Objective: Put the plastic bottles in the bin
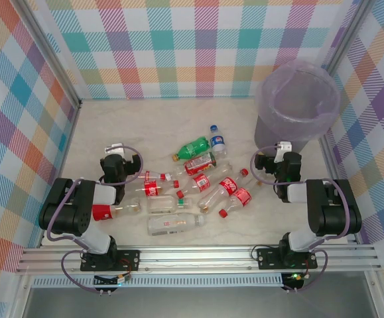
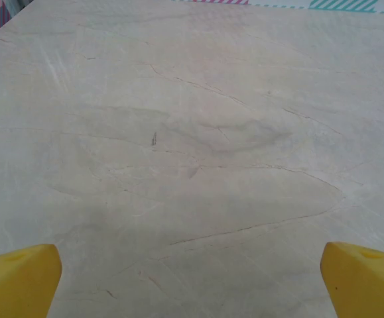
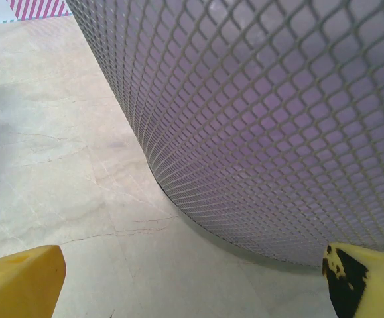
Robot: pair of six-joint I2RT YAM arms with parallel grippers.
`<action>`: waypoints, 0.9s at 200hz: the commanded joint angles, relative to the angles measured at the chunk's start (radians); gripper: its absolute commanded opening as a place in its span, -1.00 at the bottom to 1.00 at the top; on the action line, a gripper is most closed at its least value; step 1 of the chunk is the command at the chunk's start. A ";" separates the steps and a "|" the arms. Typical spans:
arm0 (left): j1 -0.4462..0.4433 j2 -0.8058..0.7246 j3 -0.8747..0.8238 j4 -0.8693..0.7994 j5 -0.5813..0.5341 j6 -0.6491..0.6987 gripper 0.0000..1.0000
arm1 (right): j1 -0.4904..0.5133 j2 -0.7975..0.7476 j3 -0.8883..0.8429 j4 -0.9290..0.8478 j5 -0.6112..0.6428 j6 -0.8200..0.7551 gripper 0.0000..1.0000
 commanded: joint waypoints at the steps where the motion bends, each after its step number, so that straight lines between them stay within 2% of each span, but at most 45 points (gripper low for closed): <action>1: 0.001 0.001 -0.005 0.050 0.017 0.008 0.99 | -0.002 -0.010 0.022 0.020 -0.020 -0.014 0.98; 180: 0.002 0.002 0.000 0.040 0.023 0.006 0.99 | -0.001 -0.009 0.025 0.015 -0.021 -0.013 0.98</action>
